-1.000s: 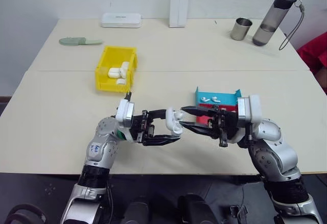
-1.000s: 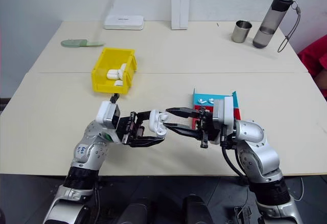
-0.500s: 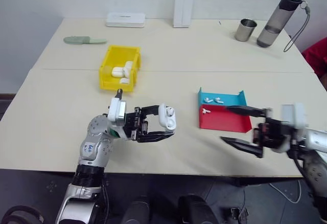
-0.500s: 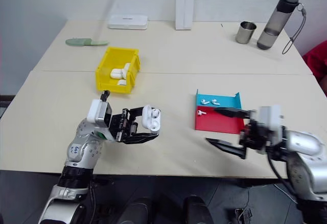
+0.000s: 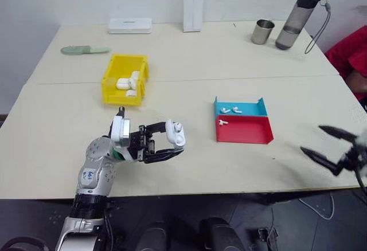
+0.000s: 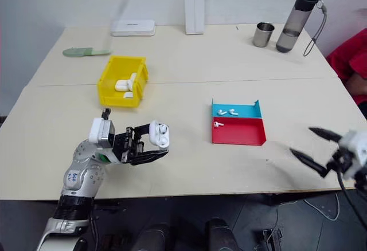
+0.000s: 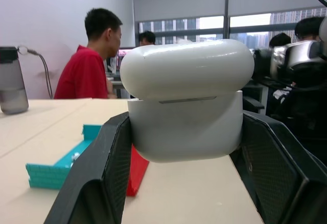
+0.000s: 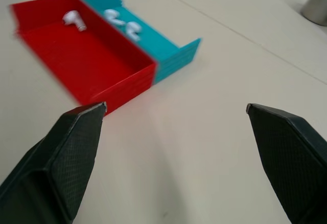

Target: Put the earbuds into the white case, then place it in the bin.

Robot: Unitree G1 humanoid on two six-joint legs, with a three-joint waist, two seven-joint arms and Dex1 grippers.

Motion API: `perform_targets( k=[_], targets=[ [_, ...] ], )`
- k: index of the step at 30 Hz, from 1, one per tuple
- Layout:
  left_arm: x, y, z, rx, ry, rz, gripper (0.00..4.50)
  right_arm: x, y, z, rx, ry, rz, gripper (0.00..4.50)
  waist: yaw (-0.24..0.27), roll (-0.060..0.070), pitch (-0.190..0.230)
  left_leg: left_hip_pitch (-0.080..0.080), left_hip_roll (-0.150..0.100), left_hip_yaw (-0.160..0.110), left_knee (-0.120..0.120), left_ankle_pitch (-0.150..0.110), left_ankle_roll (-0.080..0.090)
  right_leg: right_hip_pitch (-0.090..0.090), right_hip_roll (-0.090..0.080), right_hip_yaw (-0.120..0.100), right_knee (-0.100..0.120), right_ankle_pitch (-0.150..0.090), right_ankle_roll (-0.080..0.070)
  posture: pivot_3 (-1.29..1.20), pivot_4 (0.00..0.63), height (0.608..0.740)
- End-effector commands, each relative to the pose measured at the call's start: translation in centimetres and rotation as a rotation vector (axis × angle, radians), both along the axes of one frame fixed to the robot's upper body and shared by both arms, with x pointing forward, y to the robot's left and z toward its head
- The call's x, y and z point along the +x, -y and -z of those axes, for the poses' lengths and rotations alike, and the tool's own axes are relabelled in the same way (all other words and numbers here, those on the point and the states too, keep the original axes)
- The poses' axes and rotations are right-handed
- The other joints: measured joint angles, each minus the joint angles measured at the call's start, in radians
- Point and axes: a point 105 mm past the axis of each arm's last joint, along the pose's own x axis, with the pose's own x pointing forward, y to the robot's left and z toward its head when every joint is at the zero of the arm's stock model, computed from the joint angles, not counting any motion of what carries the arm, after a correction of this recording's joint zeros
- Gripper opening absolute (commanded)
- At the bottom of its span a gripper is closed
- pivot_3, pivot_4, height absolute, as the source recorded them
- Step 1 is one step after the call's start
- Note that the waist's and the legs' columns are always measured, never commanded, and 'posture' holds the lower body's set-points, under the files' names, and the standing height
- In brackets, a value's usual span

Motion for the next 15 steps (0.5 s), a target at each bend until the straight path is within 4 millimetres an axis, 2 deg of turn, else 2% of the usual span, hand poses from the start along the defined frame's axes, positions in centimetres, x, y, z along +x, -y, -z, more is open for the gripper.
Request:
perform_targets(
  k=[1,3,7,9,12,15],
  targets=[
    [-0.1,-0.1,-1.1,-0.014,0.056,-0.004,2.76,2.6,-4.5,-3.1,-0.043,-0.16,-0.089,4.47,0.0,0.001,0.0,0.0,0.0,-0.001,0.0,0.0,0.0,0.0,0.0,-0.001,0.0,0.0,0.0,0.0,0.15,0.74],
    [0.0,-0.1,-1.1,-0.018,0.054,-0.005,2.76,3.5,-6.4,-3.4,-0.163,-0.309,-0.11,4.47,0.0,0.003,0.001,-0.001,0.0,-0.002,0.0,0.0,0.0,-0.002,0.0,-0.001,0.0,0.0,0.0,0.0,0.15,0.74],
    [0.1,0.1,-1.0,-0.023,0.051,-0.003,2.76,5.8,-9.9,-4.9,-0.194,-0.393,-0.138,4.47,0.022,0.002,0.001,-0.004,0.0,-0.006,-0.001,-0.001,-0.001,-0.005,0.0,-0.004,-0.001,0.0,0.0,0.0,0.15,0.74],
    [0.1,0.4,-0.9,-0.028,0.053,0.003,2.76,7.2,-11.4,-4.6,-0.259,-0.434,-0.132,4.47,0.027,0.002,0.001,-0.008,-0.001,-0.006,-0.001,-0.001,-0.001,-0.008,-0.002,-0.004,-0.001,0.0,0.0,0.0,0.15,0.74],
    [0.0,0.7,-0.9,-0.033,0.056,0.01,2.76,8.7,-12.6,-4.0,-0.355,-0.446,-0.133,4.47,0.038,0.002,0.0,-0.021,-0.003,-0.007,0.004,-0.001,-0.001,-0.02,-0.002,-0.004,0.002,0.0,0.0,0.0,0.15,0.74],
    [-0.1,1.1,-0.9,-0.037,0.059,0.014,2.76,10.0,-13.3,-3.6,-0.409,-0.435,-0.124,4.47,0.039,0.002,0.0,-0.022,-0.003,-0.007,0.005,-0.001,-0.001,-0.022,-0.003,-0.005,0.004,0.0,0.0,0.0,0.15,0.74]
  ],
)
